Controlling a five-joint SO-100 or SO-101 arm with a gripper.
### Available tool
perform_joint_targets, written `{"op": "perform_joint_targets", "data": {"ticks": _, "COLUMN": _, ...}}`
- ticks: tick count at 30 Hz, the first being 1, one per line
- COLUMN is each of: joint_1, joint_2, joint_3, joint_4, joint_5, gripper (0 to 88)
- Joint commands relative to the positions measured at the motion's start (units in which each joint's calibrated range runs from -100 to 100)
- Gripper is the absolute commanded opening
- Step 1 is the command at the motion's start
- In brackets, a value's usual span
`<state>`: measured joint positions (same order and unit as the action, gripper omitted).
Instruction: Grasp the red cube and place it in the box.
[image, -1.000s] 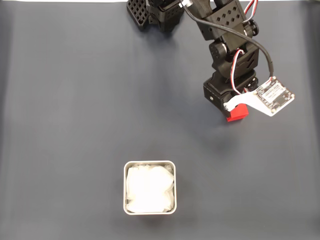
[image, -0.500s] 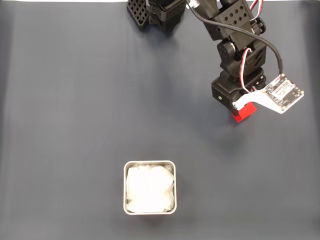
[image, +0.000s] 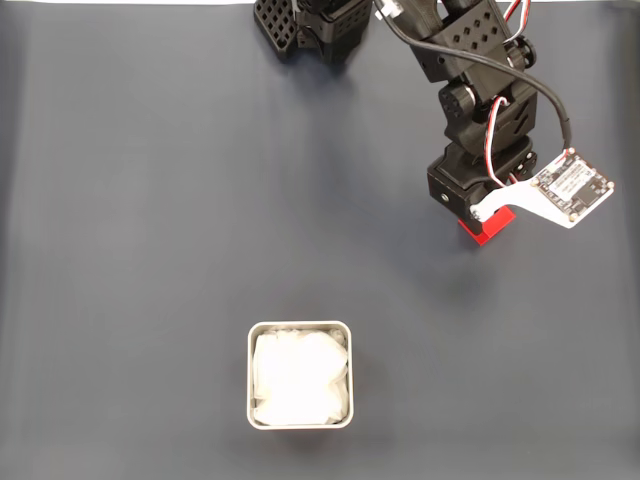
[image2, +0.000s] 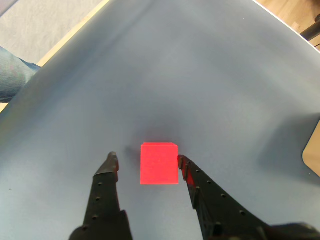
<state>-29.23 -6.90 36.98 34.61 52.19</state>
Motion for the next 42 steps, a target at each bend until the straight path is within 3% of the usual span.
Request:
{"op": "perform_joint_targets", "data": {"ticks": 1, "joint_1": -0.25, "joint_2": -0.03, "joint_3": -2.76, "joint_4": -0.84, "joint_5": 0.29, "gripper": 17.6}}
{"op": "perform_joint_targets", "data": {"ticks": 19, "joint_1": -0.10, "joint_2": -1.24, "joint_3": -2.76, "joint_4": -0.34, "joint_5": 0.59, "gripper": 4.1}}
{"op": "perform_joint_targets", "data": {"ticks": 42, "joint_1": 2.17, "joint_2": -9.65, "joint_3": -8.15, "joint_4": 7.44, "joint_5": -0.93, "gripper": 2.1}}
